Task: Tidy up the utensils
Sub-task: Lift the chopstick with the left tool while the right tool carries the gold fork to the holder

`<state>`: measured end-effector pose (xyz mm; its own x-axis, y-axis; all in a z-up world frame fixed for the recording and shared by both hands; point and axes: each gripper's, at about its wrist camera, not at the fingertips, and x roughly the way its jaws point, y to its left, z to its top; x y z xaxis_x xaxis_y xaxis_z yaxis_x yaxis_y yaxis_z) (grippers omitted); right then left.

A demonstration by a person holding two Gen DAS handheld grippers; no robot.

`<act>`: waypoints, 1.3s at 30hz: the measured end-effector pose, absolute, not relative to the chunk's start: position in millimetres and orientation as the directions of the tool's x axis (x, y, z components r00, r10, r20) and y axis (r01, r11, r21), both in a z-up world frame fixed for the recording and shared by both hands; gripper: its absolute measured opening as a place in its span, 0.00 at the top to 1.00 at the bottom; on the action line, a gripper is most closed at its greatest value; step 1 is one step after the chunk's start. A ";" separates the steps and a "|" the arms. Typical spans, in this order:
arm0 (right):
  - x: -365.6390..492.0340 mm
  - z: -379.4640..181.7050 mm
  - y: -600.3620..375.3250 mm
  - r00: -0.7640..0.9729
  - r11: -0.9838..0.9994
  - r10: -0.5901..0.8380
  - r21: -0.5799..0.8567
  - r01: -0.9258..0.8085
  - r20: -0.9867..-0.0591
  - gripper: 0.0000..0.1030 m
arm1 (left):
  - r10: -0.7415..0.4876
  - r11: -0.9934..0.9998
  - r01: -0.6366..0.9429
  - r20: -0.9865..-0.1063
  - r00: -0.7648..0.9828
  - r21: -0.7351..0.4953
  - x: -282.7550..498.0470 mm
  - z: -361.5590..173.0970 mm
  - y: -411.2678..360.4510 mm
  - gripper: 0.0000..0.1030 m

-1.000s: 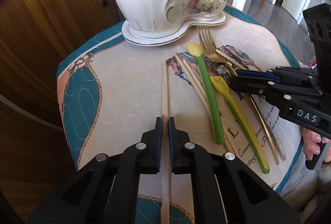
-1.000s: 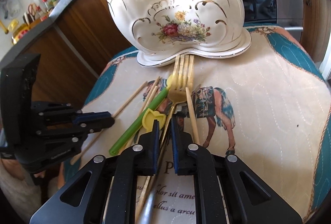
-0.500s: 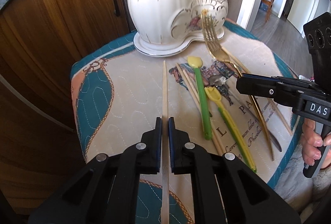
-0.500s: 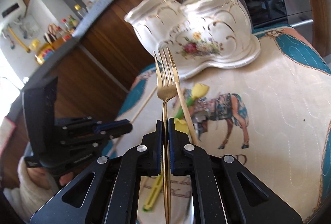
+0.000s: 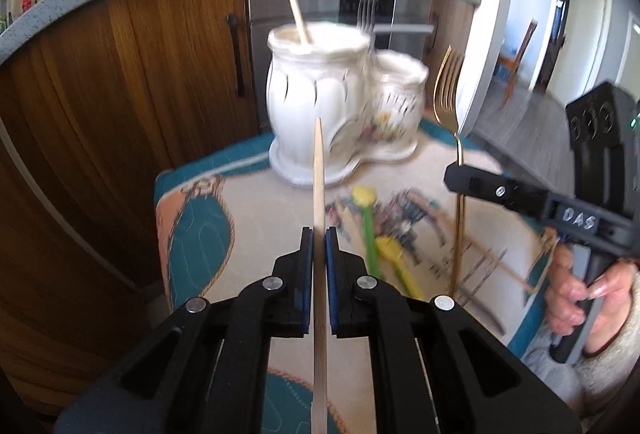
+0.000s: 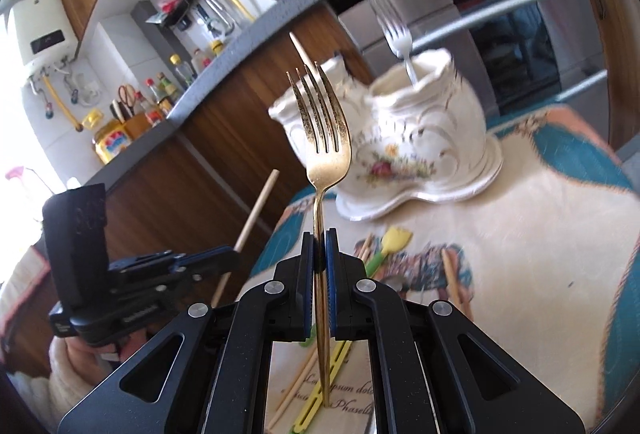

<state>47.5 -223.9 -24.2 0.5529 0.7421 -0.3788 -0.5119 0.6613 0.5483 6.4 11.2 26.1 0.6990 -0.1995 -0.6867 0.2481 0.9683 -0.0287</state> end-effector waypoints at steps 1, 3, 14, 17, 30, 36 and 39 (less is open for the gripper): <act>45.7 -21.4 -224.6 0.568 0.671 0.734 0.533 -0.516 -0.374 0.93 | -0.216 0.966 0.255 -0.660 0.720 -0.039 3.0 30.8 11.6 0.94; 39.9 -13.2 -228.0 0.605 0.691 0.714 0.494 -0.528 -0.351 0.93 | -0.236 0.963 0.267 -0.621 0.747 -0.045 -0.7 37.3 11.5 0.94; 25.6 57.7 -225.3 0.799 0.824 0.563 0.227 -0.520 -0.214 0.93 | -0.302 0.952 0.295 -0.411 0.860 -0.081 6.2 68.2 9.7 0.94; 40.7 73.4 -225.7 0.819 0.835 0.544 0.211 -0.508 -0.182 0.93 | -0.319 0.948 0.299 -0.371 0.872 -0.112 20.7 78.5 10.4 0.94; 122.6 88.4 -237.2 0.892 0.869 0.448 0.264 -0.419 -0.059 0.93 | -0.255 0.959 0.231 -0.145 0.956 -0.164 102.1 135.9 2.7 0.94; 146.5 71.6 -240.6 0.909 0.880 0.411 0.290 -0.375 -0.073 0.93 | -0.189 0.973 0.170 -0.111 0.976 -0.158 135.6 132.5 -7.9 0.94; 153.0 62.5 -236.4 0.903 0.884 0.417 0.280 -0.375 -0.107 0.93 | -0.170 0.979 0.155 -0.117 0.978 -0.129 140.6 121.2 -11.0 0.94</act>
<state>153.0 -236.4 62.5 0.9027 0.4167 -0.1070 -0.3749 0.8839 0.2796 140.6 -11.0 121.2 0.9785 -0.1702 -0.1168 0.1549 0.9794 -0.1294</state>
